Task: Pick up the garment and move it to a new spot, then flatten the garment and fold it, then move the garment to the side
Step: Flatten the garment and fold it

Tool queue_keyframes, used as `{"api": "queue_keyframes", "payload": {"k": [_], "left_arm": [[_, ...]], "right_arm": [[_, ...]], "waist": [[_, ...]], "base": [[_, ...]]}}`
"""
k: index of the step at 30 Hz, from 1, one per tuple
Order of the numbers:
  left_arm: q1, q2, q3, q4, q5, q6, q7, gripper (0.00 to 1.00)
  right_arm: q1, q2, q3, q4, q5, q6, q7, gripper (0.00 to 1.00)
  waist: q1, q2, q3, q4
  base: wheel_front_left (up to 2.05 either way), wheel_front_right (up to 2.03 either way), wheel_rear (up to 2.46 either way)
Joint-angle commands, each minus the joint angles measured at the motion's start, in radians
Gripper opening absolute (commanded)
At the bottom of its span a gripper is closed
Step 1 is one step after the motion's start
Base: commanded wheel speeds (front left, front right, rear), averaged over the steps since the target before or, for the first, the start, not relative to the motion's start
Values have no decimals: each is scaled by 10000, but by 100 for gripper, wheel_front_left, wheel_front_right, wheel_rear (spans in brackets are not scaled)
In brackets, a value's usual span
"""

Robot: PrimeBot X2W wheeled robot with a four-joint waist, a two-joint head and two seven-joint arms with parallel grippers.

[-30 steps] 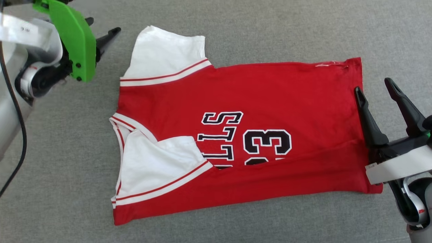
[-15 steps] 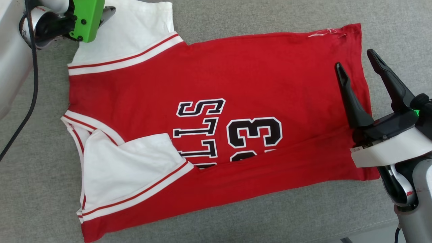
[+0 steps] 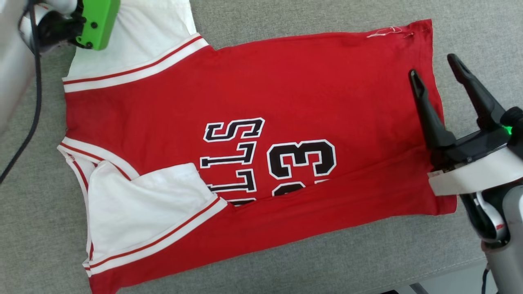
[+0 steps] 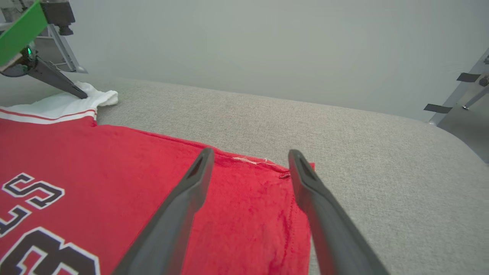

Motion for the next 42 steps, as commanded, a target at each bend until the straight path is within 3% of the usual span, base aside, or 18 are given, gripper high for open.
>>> {"api": "queue_keyframes", "payload": {"k": [1,7,14,20,23,27,34,40,41,42], "left_arm": [[562,-17,-248,113,34,-30,-117,0],[618,-61,-440,-180,322,-56,-1220,0],[1002,50,-669,-1126,219,-61,-2284,0],[1128,76,-787,-1810,162,-62,-2804,0],[1042,-7,-835,-2108,226,-62,-2992,0],[875,-139,-901,-2416,360,-62,-3162,0],[556,-215,-998,-2767,532,-62,-3316,0],[468,-142,-1052,-2785,577,-63,-3478,0],[490,-110,-1065,-2774,589,-63,-3512,0],[514,-81,-1076,-2764,597,-63,-3539,0]], "right_arm": [[-268,-139,-87,16,31,-7,7,100],[-982,-1257,-439,9,223,-7,913,100],[-2237,-3606,359,464,1894,-7,4090,100],[-3448,-4845,1705,1573,3722,-7,6878,100],[-3994,-4988,2217,2328,4241,-7,7863,100],[-4653,-4711,2651,3358,4596,-7,8457,100],[-5373,-4073,3568,4755,4585,-7,8386,100],[-5111,-3960,4748,5509,4859,-7,8517,100],[-5099,-3973,4786,5576,4973,-7,8402,26],[-5097,-4004,4827,5607,5036,-7,8306,0]], "waist": [[-1,-1,-149,80],[-1,-1,-740,397],[-1,-1,-1173,890],[-1,-1,-1103,1287],[-1,-1,-938,1501],[-1,-1,-695,1752],[-1,-1,-356,2023],[-1,-1,-287,2087],[-1,-1,-305,2077],[-1,-1,-331,2064]], "base": [[0,0,0],[0,0,0],[0,0,0],[0,0,0],[0,0,0],[0,0,0],[0,0,0],[0,0,0],[0,0,0],[0,0,0]]}}
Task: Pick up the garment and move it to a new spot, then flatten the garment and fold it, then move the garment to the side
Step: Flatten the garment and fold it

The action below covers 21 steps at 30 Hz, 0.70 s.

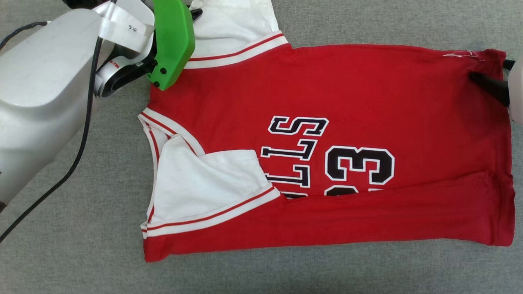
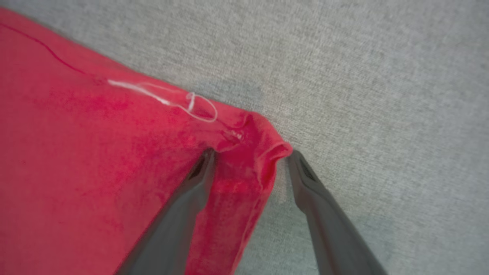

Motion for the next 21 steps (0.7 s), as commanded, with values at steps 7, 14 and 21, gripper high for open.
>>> {"api": "queue_keyframes", "payload": {"k": [7,14,21], "left_arm": [[249,266,-29,109,50,-30,-577,0],[971,697,8,-367,-32,118,-1270,0],[2292,1483,38,-1716,-309,807,-1796,0]], "right_arm": [[327,-36,348,225,228,6,-1591,0],[816,-378,353,-358,164,6,-3391,0],[1889,-703,453,-810,197,6,-4304,0]], "waist": [[1,0,-599,-191],[1,0,-1525,-207],[1,0,-2494,-91]], "base": [[0,0,0],[0,0,0],[0,0,0]]}}
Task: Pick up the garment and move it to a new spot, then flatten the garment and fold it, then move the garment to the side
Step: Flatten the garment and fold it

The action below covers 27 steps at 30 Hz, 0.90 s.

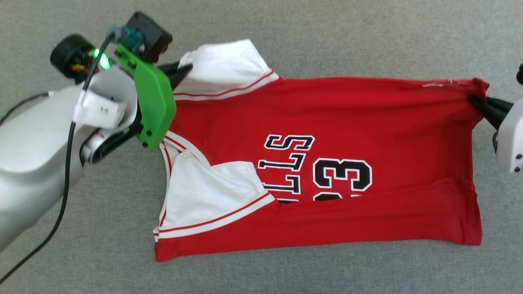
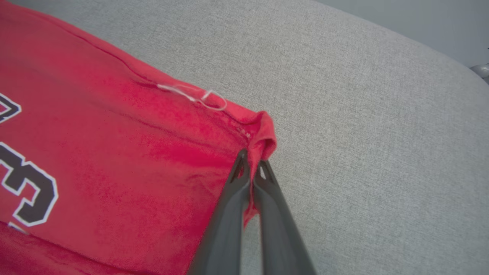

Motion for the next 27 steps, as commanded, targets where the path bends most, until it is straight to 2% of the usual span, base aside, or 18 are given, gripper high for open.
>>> {"api": "queue_keyframes", "payload": {"k": [1,9,15,20,25,26,27], "left_arm": [[442,211,7,-263,-145,208,-103,0],[2418,980,-100,-1900,-370,1265,-465,0],[4037,1246,-156,-2636,-735,1929,-840,0],[5104,1238,-191,-2653,-897,2101,-1020,0],[5746,825,-209,-2138,-932,1986,-1157,0],[5796,743,-207,-2020,-920,2012,-1248,0],[5843,666,-199,-1912,-911,2043,-1348,31]], "right_arm": [[330,-76,2,-78,49,-6,-162,0],[1939,-212,-90,-286,165,-6,-752,0],[3280,-178,-87,-536,353,-6,-903,0],[4048,-79,-156,-469,361,-6,-938,0],[4444,217,-171,-107,264,-6,-926,0],[4481,296,-226,-51,262,-6,-1000,5],[4514,378,-295,-4,266,-6,-1080,11]], "waist": [[0,0,-639,103],[0,0,-1402,259],[0,0,-1787,327],[0,0,-1775,329],[0,0,-1619,351],[0,0,-1617,351],[0,0,-1624,342]], "base": [[0,0,0],[0,0,0],[0,0,0],[0,0,0],[0,0,0],[0,0,0],[0,0,0]]}}
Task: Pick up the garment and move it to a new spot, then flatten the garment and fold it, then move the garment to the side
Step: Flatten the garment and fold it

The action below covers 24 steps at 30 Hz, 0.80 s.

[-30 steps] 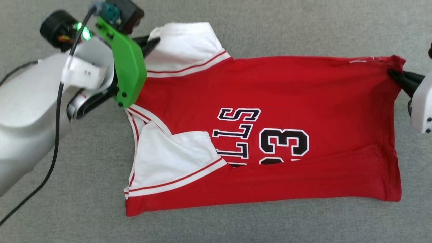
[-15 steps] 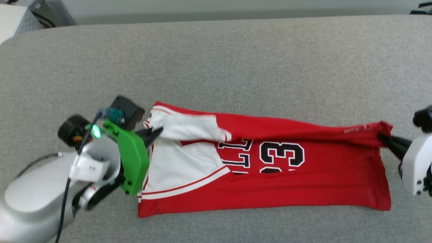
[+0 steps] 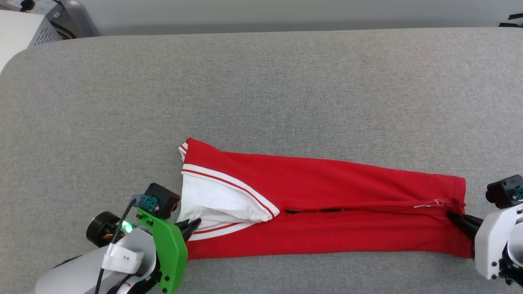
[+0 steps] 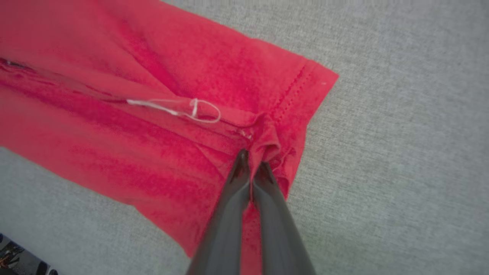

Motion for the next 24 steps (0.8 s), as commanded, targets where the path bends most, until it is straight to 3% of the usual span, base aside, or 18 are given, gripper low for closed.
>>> {"api": "queue_keyframes", "payload": {"k": [1,2,3,5,13,19,24], "left_arm": [[206,-126,64,138,34,86,-204,93],[307,-209,141,221,-7,148,-438,100],[394,-257,203,272,-31,203,-635,100],[533,-316,299,374,101,395,-1111,100],[1209,-433,1206,422,515,1825,-3266,100],[1802,-517,2689,-123,1393,3093,-3612,100],[2522,-936,4235,-631,2904,3628,-3620,100]], "right_arm": [[174,113,-82,56,-12,-6,-90,21],[215,184,-111,13,43,-6,-104,48],[235,215,-149,-83,74,-6,-178,100],[302,197,-311,-293,143,-6,-334,100],[906,-610,-1459,-1802,706,-6,-311,100],[1432,-1145,-2925,-2693,1130,-6,33,100],[1774,-1124,-3632,-2644,1896,-6,1088,100]], "waist": [[1,0,-36,-26],[1,0,-96,-69],[1,0,-145,-106],[1,0,-269,-166],[1,0,-724,-348],[1,0,-700,-360],[1,0,-495,-223]], "base": [[0,0,0],[0,0,0],[0,0,0],[0,0,0],[0,0,0],[0,0,0],[0,0,0]]}}
